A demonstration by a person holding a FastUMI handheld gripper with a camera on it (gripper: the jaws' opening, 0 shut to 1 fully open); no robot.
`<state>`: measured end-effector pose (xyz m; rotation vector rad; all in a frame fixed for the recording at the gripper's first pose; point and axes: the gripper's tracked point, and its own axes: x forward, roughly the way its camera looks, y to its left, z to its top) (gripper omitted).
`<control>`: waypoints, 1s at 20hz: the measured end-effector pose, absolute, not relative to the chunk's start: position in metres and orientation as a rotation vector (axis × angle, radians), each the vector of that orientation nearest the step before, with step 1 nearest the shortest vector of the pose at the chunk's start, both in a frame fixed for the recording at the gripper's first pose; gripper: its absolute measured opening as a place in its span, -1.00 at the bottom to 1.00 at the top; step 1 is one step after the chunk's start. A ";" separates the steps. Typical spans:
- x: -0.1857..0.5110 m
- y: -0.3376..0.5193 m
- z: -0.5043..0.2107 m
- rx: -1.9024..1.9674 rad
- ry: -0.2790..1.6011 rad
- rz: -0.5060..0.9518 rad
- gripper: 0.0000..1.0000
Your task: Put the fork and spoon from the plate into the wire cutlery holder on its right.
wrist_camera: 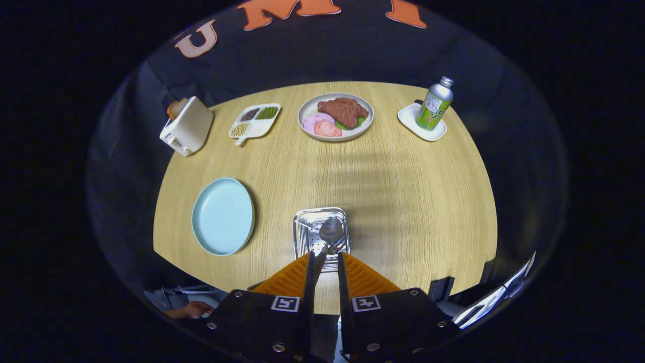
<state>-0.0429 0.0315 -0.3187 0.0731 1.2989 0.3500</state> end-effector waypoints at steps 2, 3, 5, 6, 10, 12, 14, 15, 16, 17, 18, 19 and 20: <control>-0.021 0.037 -0.293 0.129 1.181 0.353 -0.44; -0.010 0.037 -0.277 0.149 1.112 0.353 -0.37; 0.017 0.040 -0.240 0.191 0.952 0.355 -0.10; 0.030 0.040 -0.219 0.206 0.870 0.353 0.01; 0.069 0.034 -0.121 0.264 0.537 0.346 0.29; 0.082 0.027 -0.075 0.262 0.380 0.337 0.48; 0.084 0.026 -0.041 0.249 0.253 0.335 0.65; 0.084 0.024 -0.027 0.241 0.198 0.331 0.73; 0.086 0.023 -0.013 0.231 0.146 0.325 0.76; 0.086 0.020 -0.002 0.217 0.102 0.317 0.79; 0.083 0.018 0.008 0.201 0.058 0.311 0.82; 0.082 0.015 0.018 0.181 0.017 0.300 0.83; 0.084 0.017 0.029 0.159 -0.014 0.291 0.84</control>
